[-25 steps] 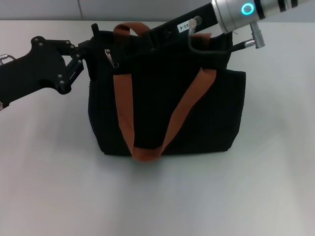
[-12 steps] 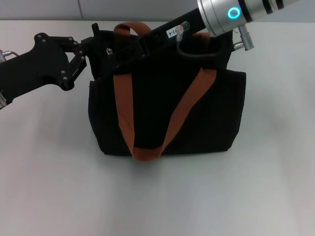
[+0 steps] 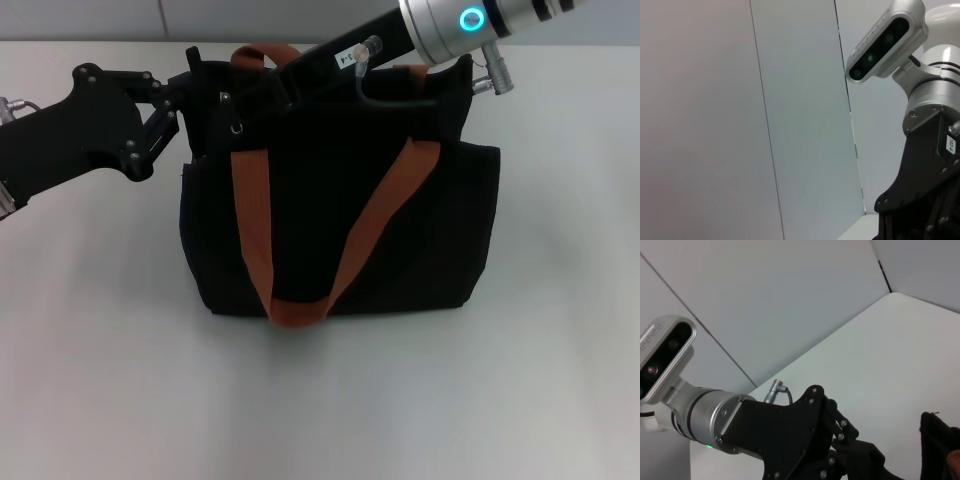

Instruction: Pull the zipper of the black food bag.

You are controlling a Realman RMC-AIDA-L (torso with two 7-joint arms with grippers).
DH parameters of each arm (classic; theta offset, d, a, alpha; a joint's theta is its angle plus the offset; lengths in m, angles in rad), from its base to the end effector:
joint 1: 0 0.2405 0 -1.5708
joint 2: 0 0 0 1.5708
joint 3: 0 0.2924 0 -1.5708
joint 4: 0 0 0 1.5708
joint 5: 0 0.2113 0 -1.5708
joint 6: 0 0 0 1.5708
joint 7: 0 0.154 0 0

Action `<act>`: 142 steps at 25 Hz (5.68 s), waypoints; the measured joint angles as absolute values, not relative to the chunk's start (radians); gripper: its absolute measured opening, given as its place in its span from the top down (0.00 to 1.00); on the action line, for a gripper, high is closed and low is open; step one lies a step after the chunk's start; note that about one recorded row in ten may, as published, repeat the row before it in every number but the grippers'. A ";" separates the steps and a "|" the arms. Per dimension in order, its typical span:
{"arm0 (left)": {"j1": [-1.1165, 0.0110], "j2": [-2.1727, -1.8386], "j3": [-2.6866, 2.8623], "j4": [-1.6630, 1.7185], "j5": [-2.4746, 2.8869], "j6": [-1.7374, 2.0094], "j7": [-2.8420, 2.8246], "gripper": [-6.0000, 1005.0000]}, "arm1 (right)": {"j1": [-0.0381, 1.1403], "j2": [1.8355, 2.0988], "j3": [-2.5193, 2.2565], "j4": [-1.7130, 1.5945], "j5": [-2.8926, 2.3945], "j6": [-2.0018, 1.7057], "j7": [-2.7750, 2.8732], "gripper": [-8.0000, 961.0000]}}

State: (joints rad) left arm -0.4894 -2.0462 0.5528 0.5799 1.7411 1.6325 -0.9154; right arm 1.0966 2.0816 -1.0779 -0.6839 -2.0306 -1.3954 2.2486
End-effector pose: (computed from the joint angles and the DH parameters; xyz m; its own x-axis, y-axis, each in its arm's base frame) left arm -0.2890 0.3528 0.0193 0.7660 -0.1204 0.6314 0.2621 -0.8384 -0.4779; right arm 0.0563 0.4403 -0.0773 0.8072 -0.5531 -0.2063 -0.5452 -0.8325 0.0986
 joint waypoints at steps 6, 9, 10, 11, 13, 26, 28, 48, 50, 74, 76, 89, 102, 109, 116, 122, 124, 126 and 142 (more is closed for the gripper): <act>-0.486 -2.045 0.552 0.580 1.741 1.633 -0.916 0.97 | 1.087 2.081 -1.077 -0.713 -2.030 -1.413 2.250 0.68; -0.484 -2.044 0.552 0.580 1.741 1.633 -0.916 0.97 | 1.085 2.080 -1.077 -0.725 -2.034 -1.417 2.257 0.69; -0.483 -2.043 0.552 0.580 1.741 1.633 -0.916 0.97 | 1.084 2.080 -1.077 -0.727 -2.034 -1.418 2.259 0.69; -0.483 -2.043 0.552 0.580 1.741 1.634 -0.916 0.97 | 1.084 2.080 -1.078 -0.729 -2.035 -1.421 2.262 0.69; -0.481 -2.043 0.552 0.580 1.741 1.633 -0.916 0.97 | 1.083 2.080 -1.078 -0.737 -2.035 -1.427 2.264 0.69; -0.483 -2.042 0.552 0.580 1.741 1.625 -0.916 0.97 | 1.073 2.080 -1.078 -0.763 -2.037 -1.447 2.266 0.71; -0.483 -2.042 0.552 0.580 1.741 1.625 -0.916 0.97 | 1.062 2.079 -1.078 -0.786 -2.037 -1.446 2.266 0.71; -0.486 -2.046 0.552 0.579 1.740 1.611 -0.916 0.97 | 1.050 2.084 -1.118 -0.808 -2.031 -1.456 2.276 0.74; -0.487 -2.046 0.552 0.579 1.740 1.611 -0.916 0.97 | 1.049 2.086 -1.119 -0.806 -2.031 -1.453 2.276 0.75; -0.492 -2.048 0.551 0.578 1.735 1.610 -0.919 0.97 | 1.036 2.084 -1.138 -0.801 -2.000 -1.445 2.301 0.78; -0.491 -2.048 0.551 0.578 1.733 1.611 -0.919 0.97 | 1.032 2.084 -1.140 -0.800 -2.000 -1.442 2.302 0.78; -0.504 -2.056 0.560 0.580 1.730 1.619 -0.919 0.97 | 1.040 2.090 -1.177 -0.769 -1.975 -1.370 2.303 0.80; -0.511 -2.060 0.554 0.576 1.730 1.615 -0.923 0.97 | 1.038 2.088 -1.198 -0.763 -1.963 -1.343 2.300 0.82; -0.506 -2.060 0.553 0.577 1.730 1.617 -0.923 0.96 | 1.040 2.088 -1.206 -0.764 -1.966 -1.342 2.295 0.87; -0.503 -2.060 0.552 0.576 1.730 1.616 -0.922 0.96 | 1.032 2.087 -1.212 -0.781 -1.970 -1.345 2.292 0.98; -0.501 -2.057 0.552 0.573 1.730 1.610 -0.922 0.95 | 0.998 2.084 -1.214 -0.853 -1.972 -1.379 2.305 0.99; -0.501 -2.056 0.552 0.573 1.730 1.610 -0.922 0.95 | 0.988 2.083 -1.214 -0.876 -1.977 -1.389 2.318 0.99; -0.500 -2.056 0.552 0.573 1.730 1.609 -0.922 0.95 | 0.984 2.083 -1.214 -0.890 -1.991 -1.394 2.331 0.99; -0.482 -2.054 0.530 0.574 1.723 1.602 -0.918 0.94 | 0.978 2.082 -1.223 -0.943 -2.081 -1.405 2.411 0.96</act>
State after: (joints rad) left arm -0.4823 -2.0539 0.5301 0.5741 1.7227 1.6020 -0.9175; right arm 0.9776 2.0815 -1.2229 -0.9429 -2.0812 -1.4048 2.4106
